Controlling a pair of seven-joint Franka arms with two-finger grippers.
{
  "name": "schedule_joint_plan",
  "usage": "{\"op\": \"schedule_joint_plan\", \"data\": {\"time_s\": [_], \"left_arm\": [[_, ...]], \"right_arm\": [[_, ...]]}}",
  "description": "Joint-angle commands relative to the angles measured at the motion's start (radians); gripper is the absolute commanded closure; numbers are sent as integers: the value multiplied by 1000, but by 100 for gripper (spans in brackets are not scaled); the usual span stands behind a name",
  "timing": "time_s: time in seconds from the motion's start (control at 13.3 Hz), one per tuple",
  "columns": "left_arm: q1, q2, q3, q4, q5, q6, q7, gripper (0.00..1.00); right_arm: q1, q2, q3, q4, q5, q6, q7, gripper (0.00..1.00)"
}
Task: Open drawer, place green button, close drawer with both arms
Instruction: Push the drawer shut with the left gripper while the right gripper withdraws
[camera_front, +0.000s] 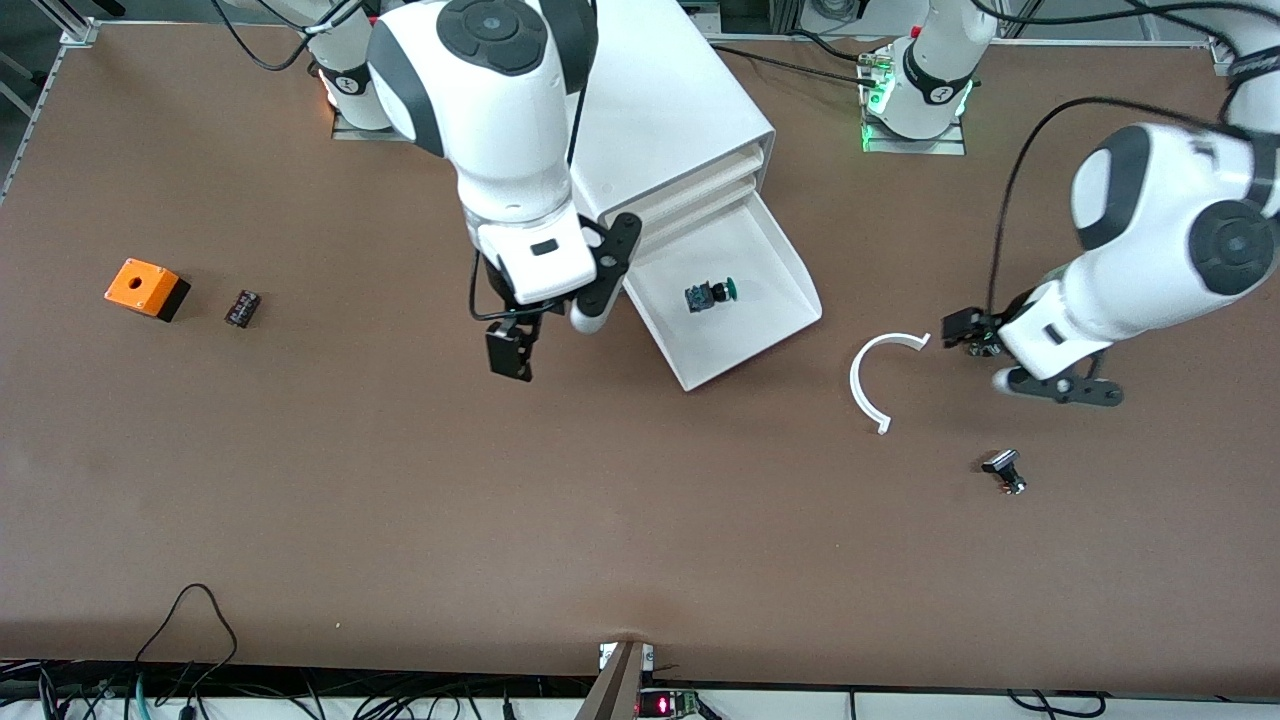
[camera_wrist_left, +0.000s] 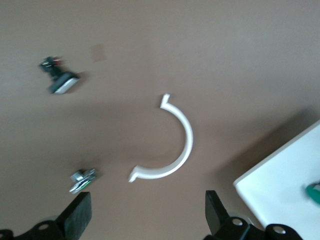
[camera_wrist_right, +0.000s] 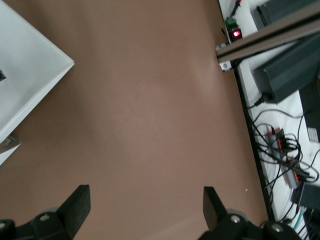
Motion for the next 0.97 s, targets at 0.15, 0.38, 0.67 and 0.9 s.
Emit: {"op": "schedule_joint_plan", "data": {"time_s": [0.15, 0.38, 0.67, 0.9], "left_arm": [[-143, 113, -29, -49, -12, 256, -346, 0], [-215, 175, -30, -136, -15, 488, -520, 0], [-266, 226, -29, -137, -7, 530, -690, 0], [-281, 229, -30, -186, -10, 528, -755, 0]], "right_arm": [[-90, -115, -13, -182, 5, -3, 240, 0], [-219, -171, -13, -307, 11, -1, 349, 0], [-328, -146, -13, -354, 5, -4, 591, 0], [-354, -152, -13, -442, 5, 0, 815, 0]]}}
